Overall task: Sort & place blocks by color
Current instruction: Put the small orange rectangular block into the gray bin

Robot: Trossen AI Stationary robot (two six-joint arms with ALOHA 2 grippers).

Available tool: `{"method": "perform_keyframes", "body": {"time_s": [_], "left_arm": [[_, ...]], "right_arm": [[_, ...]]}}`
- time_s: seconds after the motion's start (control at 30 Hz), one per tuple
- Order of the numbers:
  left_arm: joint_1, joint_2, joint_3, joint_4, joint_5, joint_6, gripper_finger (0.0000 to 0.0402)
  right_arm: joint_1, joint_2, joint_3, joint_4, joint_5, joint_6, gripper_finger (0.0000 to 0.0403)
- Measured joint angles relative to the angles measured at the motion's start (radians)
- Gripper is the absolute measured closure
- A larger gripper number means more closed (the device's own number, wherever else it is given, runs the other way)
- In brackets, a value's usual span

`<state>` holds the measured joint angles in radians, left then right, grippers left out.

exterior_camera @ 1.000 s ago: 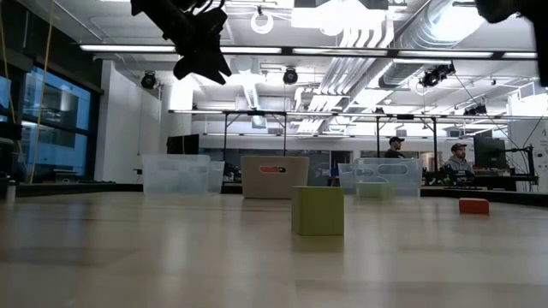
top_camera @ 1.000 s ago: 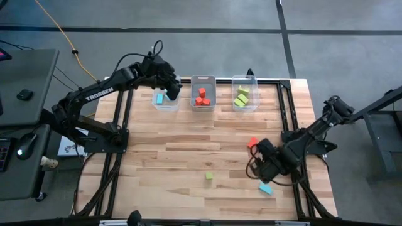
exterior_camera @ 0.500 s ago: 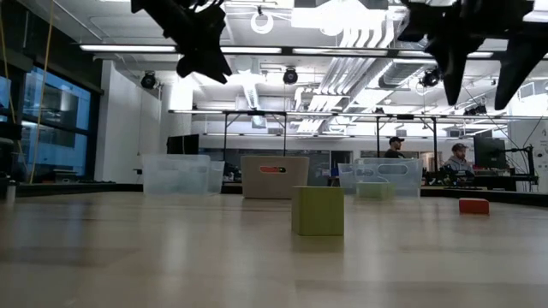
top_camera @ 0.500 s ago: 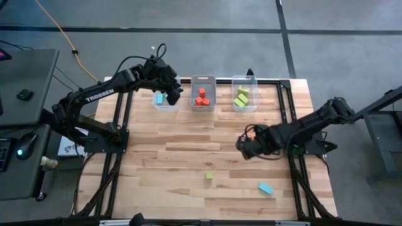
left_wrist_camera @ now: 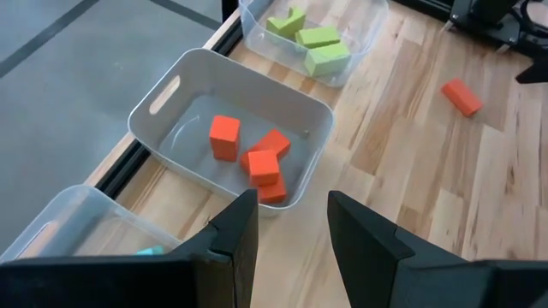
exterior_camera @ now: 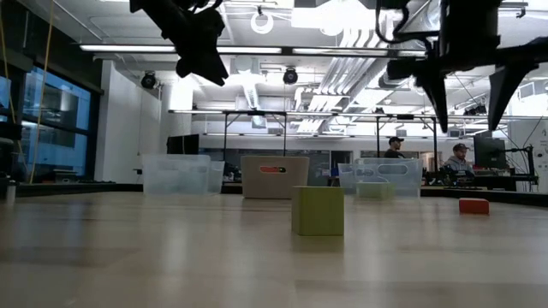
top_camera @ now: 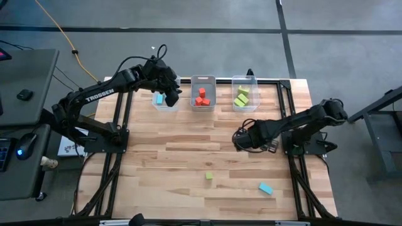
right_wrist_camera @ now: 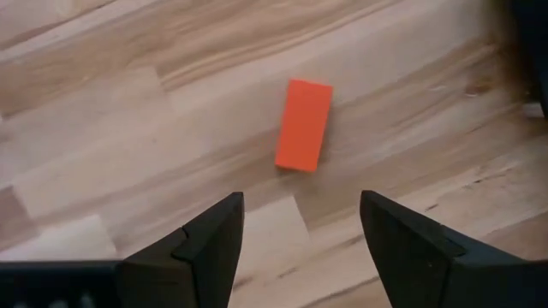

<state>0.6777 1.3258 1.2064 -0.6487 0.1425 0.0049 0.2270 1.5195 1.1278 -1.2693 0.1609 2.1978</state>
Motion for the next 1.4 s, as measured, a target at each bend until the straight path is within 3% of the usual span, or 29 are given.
{"method": "perform_keyframes", "body": {"time_s": [0.23,0.47,0.87,1.2,1.4], "left_arm": [[0.0,0.0,0.0,-0.015,0.0,0.035,0.0284],[0.0,0.0,0.0,-0.043,0.0,0.058,0.0284],[0.0,0.0,0.0,-0.064,0.0,0.06,0.0284],[0.001,0.0,0.0,-0.067,0.0,0.06,0.0284],[0.001,0.0,0.0,-0.066,0.0,0.061,0.0284]], "right_arm": [[-0.033,0.095,-0.008,-0.001,-0.011,-0.017,0.0178],[-0.044,0.079,-0.189,0.246,-0.059,0.02,0.0178],[-0.067,0.076,-0.329,0.443,-0.081,0.046,0.0178],[-0.07,0.074,-0.343,0.449,-0.068,-0.007,0.0178],[-0.071,0.078,-0.314,0.428,-0.107,-0.161,0.0179]]}}
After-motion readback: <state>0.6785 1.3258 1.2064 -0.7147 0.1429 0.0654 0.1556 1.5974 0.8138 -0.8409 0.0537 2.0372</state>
